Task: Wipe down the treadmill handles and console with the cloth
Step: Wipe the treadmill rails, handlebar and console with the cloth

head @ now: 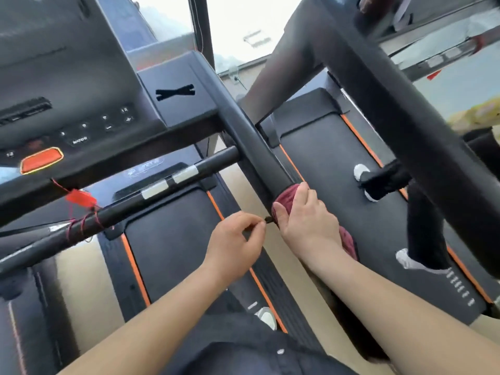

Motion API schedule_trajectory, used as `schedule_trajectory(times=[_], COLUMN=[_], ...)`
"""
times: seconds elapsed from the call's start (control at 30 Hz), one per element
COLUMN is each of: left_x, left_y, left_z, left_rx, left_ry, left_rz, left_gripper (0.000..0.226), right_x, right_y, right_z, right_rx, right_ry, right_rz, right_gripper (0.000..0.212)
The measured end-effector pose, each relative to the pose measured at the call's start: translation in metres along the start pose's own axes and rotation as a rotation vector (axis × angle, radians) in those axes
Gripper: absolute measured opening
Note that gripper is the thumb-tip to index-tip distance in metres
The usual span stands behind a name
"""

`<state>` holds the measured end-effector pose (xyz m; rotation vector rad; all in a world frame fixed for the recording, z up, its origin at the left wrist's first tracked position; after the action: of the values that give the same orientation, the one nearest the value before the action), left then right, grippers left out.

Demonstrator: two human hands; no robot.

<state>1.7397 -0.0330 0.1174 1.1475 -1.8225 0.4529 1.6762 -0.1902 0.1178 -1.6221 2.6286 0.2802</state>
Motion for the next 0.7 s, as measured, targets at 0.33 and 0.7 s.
schedule_trajectory(times=[0.33,0.7], left_x=[-0.008,-0.009], left_y=[-0.055,-0.010], left_z=[-0.052,-0.034], left_rx=[0.008,-0.008], left_ry=[0.033,-0.039], left_rz=[-0.109,-0.175], left_gripper=[0.012,0.014], right_x=[-0.058,-0.041], right_y=[-0.140,-0.093], right_z=[-0.015,-0.013], right_rx=[0.011,0.004], right_ry=[-0.128,-0.177], right_rz=[-0.040,-0.199], right_gripper=[0.070,0.070])
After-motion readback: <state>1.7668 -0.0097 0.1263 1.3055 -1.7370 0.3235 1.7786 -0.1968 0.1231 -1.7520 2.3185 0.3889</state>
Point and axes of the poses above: each hand's wrist, its own y-axis away from the middle knuckle, its own z-axis out of the palm, x = y × z, the point moved 9 cm from there along -y, towards the middle knuckle, and after that the axes turned 11 degrees about -z, right-handed, at the moved point
